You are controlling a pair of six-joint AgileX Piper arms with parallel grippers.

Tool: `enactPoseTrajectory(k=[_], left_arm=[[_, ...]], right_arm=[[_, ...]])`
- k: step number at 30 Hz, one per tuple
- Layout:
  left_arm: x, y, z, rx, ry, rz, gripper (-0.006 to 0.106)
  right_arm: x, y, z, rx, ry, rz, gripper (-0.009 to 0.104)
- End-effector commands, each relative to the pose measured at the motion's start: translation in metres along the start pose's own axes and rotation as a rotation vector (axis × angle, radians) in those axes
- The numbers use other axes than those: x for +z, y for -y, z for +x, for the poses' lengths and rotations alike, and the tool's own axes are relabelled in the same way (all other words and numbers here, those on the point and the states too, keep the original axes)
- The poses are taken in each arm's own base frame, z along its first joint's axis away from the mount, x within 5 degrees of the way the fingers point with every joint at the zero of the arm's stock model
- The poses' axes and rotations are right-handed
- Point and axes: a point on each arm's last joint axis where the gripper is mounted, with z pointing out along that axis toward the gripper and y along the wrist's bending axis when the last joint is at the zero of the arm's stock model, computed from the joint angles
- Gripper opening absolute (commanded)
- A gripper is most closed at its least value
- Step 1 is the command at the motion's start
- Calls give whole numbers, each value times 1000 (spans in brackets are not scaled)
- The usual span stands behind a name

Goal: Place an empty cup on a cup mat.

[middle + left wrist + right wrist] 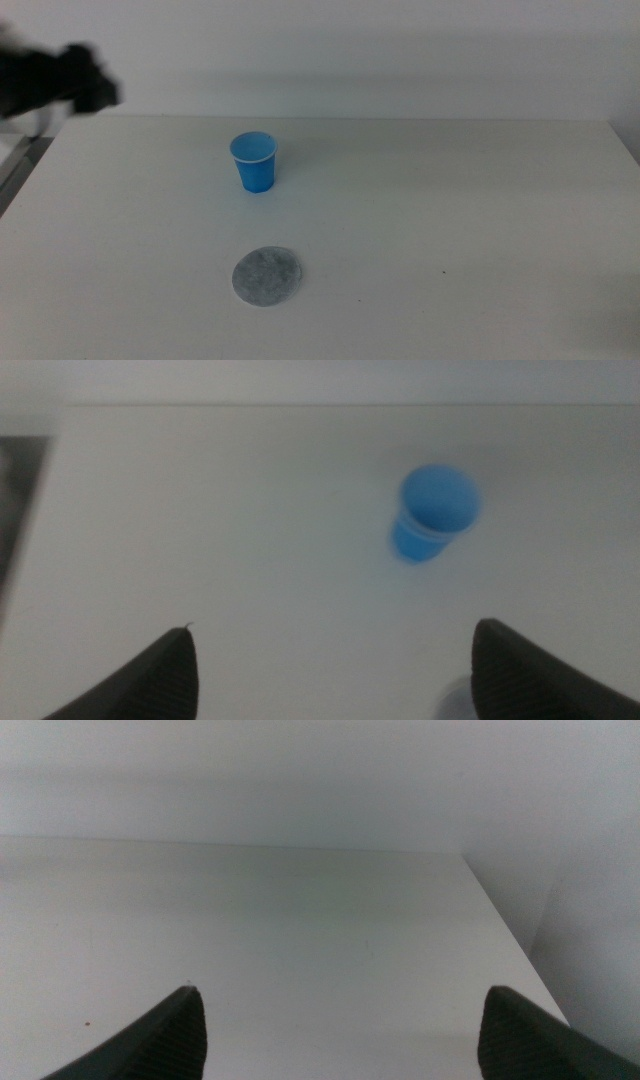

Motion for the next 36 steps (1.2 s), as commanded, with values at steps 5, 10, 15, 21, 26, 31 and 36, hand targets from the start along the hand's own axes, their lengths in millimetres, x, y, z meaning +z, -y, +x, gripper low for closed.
enactPoseTrajectory(k=[5,10,15,21,26,31,36], left_arm=[[72,37,-46,-37,-133,70,94],[136,52,-65,-18,-252,65,94],[197,53,-61,-20,-351,46,94],[261,50,-35,-32,-417,25,94],[288,47,-20,-35,-441,17,87],[296,47,-15,-36,-452,20,45],[285,48,-23,21,-444,30,-2]], right_arm=[[0,0,0,-11,8,0,93],[0,0,0,-11,8,0,93],[0,0,0,-11,8,0,93],[0,0,0,-11,8,0,93],[0,0,0,-11,8,0,93],[0,0,0,-11,8,0,93],[0,0,0,-11,8,0,93]])
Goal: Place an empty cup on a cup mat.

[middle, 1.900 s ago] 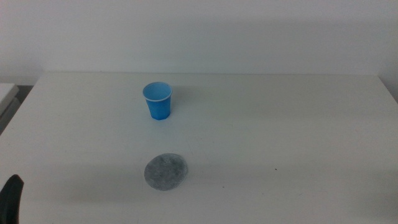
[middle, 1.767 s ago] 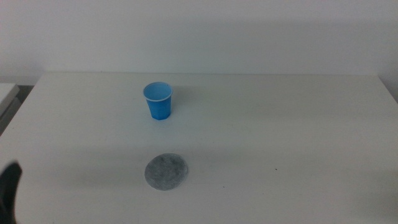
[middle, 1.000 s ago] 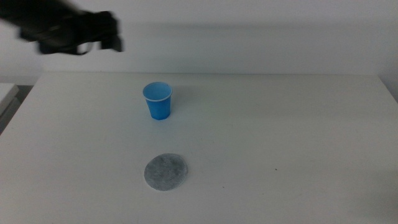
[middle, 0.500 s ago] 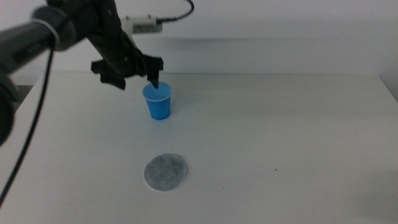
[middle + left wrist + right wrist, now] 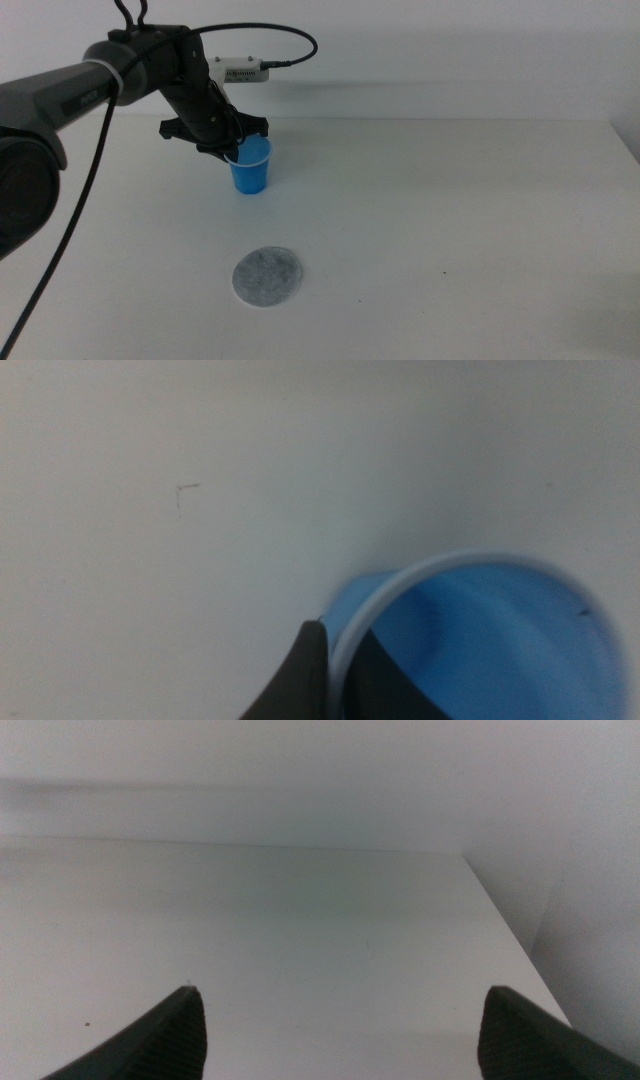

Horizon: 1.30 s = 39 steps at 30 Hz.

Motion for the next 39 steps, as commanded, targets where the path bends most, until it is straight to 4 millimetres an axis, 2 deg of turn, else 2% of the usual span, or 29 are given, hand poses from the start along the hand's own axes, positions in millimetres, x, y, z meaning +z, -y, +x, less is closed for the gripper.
enactPoseTrajectory(k=[1,5,11,14,17,23,33,39], left_arm=[[-23,4,-5,30,37,2,-2],[-54,20,14,39,54,5,-2],[-91,44,87,-2,152,58,-2],[-101,48,119,-6,136,73,-2],[-97,48,137,-24,99,69,-2],[-79,43,155,-45,37,62,-2],[-76,44,155,-56,59,81,-2],[-61,49,157,-74,24,102,-2]], right_arm=[[0,0,0,-11,8,0,93],[0,0,0,-11,8,0,93],[0,0,0,-11,8,0,93],[0,0,0,-11,8,0,93],[0,0,0,-11,8,0,93],[0,0,0,-11,8,0,93],[0,0,0,-11,8,0,93],[0,0,0,-11,8,0,93]])
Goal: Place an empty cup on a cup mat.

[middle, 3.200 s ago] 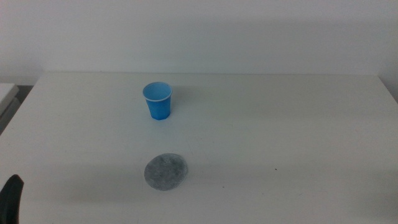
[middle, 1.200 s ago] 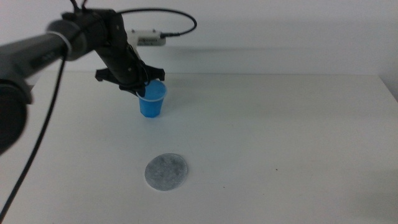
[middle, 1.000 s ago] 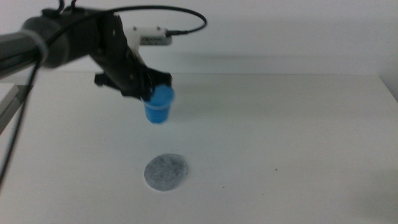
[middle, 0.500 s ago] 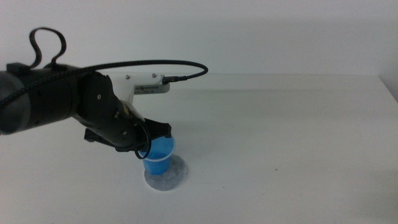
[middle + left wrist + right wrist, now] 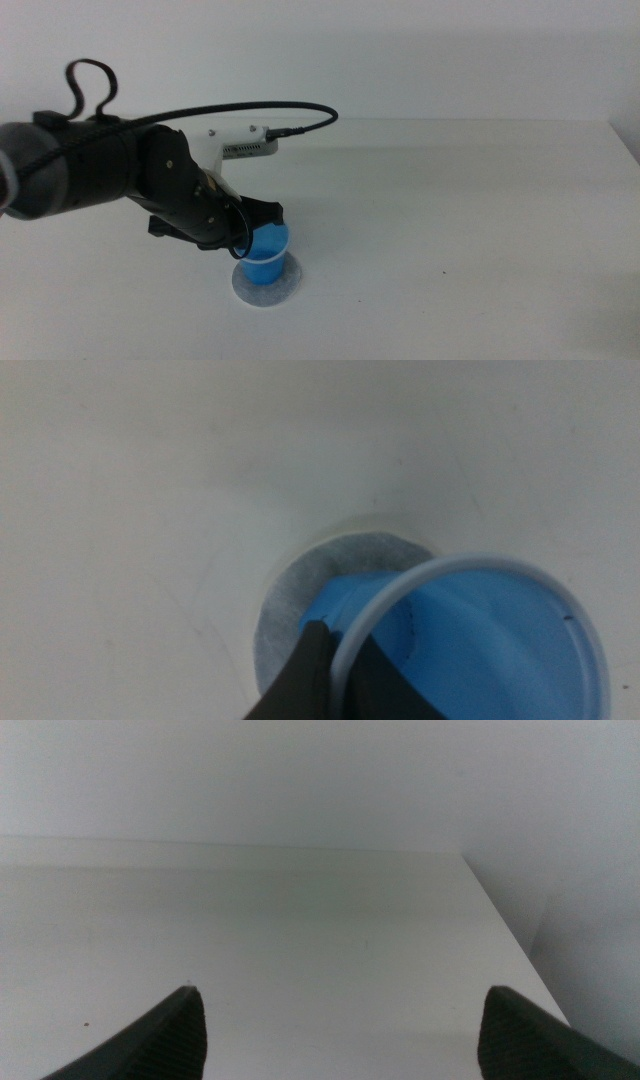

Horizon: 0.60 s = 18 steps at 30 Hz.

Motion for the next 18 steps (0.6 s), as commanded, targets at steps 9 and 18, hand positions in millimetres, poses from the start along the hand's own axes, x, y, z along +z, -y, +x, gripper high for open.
enactPoseTrajectory(k=[9,18], left_arm=[[5,1,5,27,-42,-10,19],[-53,-3,-3,156,-9,-19,94]], right_arm=[[0,0,0,-11,8,0,93],[0,0,0,-11,8,0,93]])
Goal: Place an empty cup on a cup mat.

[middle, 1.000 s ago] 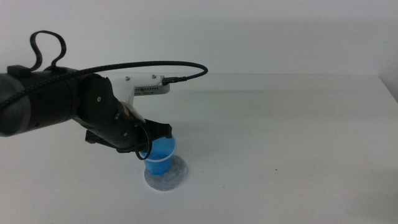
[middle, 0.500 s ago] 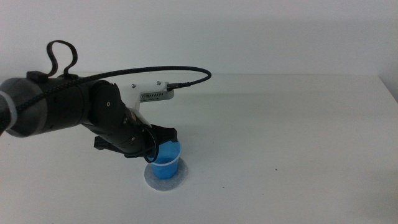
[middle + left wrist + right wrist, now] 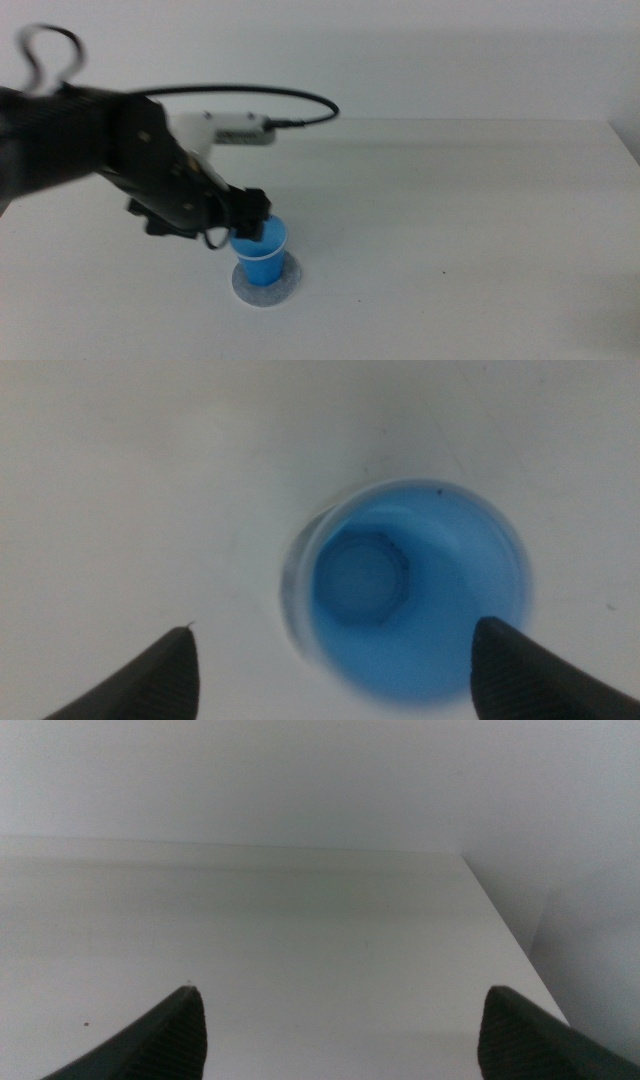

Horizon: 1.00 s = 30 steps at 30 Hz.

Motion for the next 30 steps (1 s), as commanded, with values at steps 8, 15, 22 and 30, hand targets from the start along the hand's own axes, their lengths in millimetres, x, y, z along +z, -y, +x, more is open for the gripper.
enactPoseTrajectory(k=[8,15,22,30], left_arm=[[-138,-32,38,126,159,-184,94],[-190,-47,88,115,367,-276,94],[-178,-62,122,92,646,-284,94],[-129,-81,181,-1,1034,-235,94]], right_arm=[[0,0,0,-11,8,0,93],[0,0,0,-11,8,0,93],[0,0,0,-11,8,0,93],[0,0,0,-11,8,0,93]])
